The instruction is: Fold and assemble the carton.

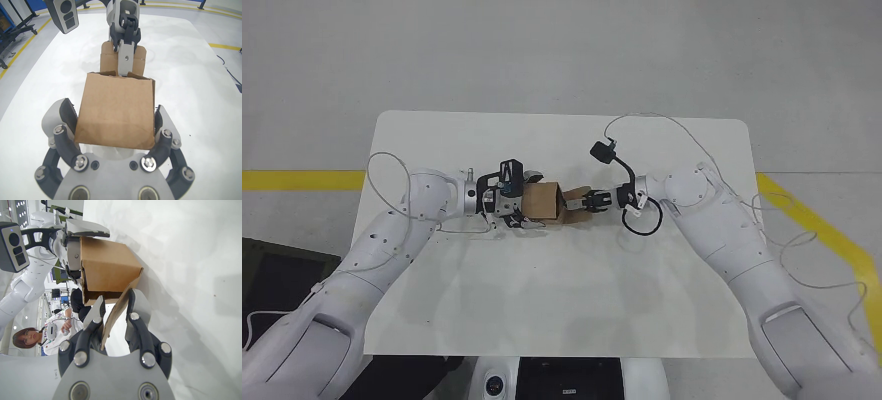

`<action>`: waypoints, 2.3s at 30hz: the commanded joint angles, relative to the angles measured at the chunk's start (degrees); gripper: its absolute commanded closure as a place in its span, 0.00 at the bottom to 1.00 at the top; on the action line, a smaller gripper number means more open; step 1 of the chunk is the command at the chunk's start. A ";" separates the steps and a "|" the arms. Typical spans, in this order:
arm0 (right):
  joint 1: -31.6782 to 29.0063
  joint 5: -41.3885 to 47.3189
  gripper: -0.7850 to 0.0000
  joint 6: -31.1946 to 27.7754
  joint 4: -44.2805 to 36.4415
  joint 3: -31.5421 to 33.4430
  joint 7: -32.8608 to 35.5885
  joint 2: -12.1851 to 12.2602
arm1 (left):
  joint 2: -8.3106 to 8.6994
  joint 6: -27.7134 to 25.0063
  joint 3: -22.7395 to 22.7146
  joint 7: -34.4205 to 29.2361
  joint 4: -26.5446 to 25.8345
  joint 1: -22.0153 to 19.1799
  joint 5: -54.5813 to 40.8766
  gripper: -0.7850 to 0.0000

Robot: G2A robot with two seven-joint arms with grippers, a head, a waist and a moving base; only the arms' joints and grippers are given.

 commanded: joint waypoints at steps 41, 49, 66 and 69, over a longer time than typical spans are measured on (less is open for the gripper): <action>-2.70 2.48 0.55 -3.16 -5.54 3.40 -1.24 1.03 | -0.02 0.00 -0.10 0.37 0.02 0.25 1.16 0.00; -1.46 3.09 0.36 -4.17 -3.89 2.69 -0.89 0.52 | -0.03 0.00 0.07 0.33 0.05 0.15 1.10 0.00; -1.05 7.82 0.36 -9.50 -0.95 2.01 -1.23 -0.59 | -0.03 0.00 0.31 0.52 0.20 0.00 1.34 0.00; -1.19 8.35 0.42 -10.13 -0.44 2.00 -1.34 -0.70 | -0.04 0.00 0.32 0.58 0.24 0.02 1.41 0.00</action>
